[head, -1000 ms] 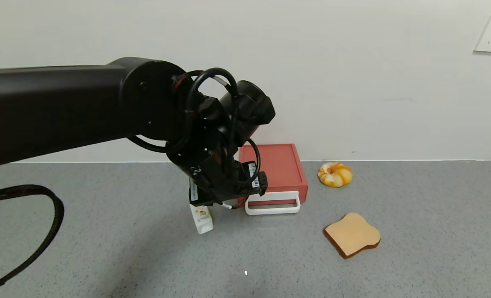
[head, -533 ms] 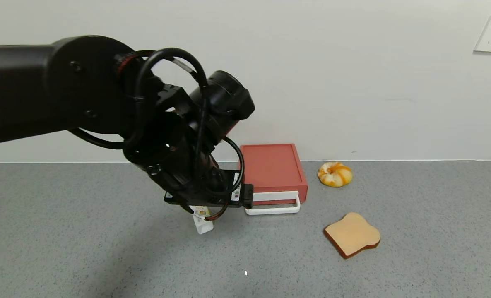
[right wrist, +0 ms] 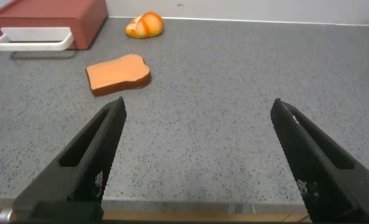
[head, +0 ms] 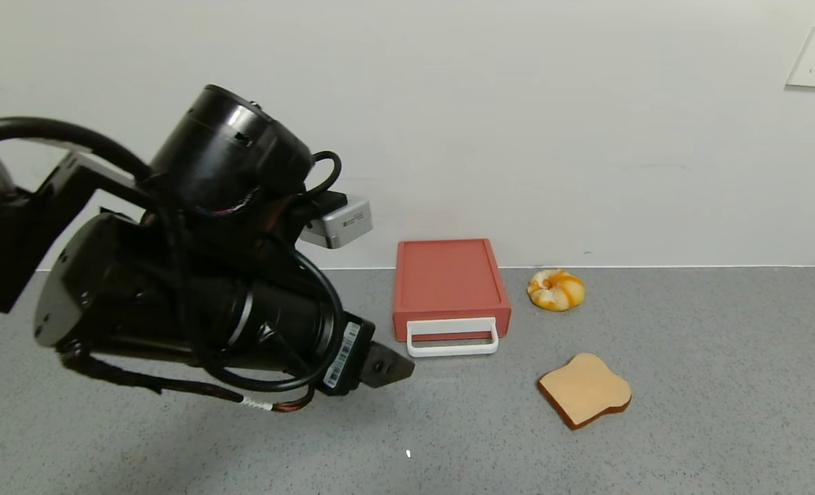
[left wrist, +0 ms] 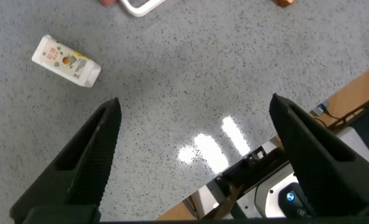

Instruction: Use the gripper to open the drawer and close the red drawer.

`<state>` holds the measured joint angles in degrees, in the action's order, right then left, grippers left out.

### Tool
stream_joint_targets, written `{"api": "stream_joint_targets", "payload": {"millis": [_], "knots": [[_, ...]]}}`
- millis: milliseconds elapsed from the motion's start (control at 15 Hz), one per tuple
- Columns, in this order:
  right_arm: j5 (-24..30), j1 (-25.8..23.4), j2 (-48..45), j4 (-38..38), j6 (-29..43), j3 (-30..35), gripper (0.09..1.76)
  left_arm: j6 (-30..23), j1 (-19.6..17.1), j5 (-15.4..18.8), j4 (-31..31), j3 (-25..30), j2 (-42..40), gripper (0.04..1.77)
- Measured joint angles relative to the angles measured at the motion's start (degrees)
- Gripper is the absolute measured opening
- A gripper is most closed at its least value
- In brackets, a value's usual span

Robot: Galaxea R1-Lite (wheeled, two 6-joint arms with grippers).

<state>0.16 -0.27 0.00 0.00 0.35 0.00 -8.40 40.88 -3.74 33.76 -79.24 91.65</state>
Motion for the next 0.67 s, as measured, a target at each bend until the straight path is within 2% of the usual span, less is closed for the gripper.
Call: {"api": "stream_joint_targets", "payload": {"millis": [400,667], "knots": [[0.0,0.0,0.0,0.0,0.0,0.0,1.71,7.0,-0.1,1.2,-14.0,17.0,-16.0,1.72],[0.0,0.0,0.0,0.0,0.0,0.0,1.71,12.6,-4.6,0.8,-19.0,27.6,-29.4,1.72]]}}
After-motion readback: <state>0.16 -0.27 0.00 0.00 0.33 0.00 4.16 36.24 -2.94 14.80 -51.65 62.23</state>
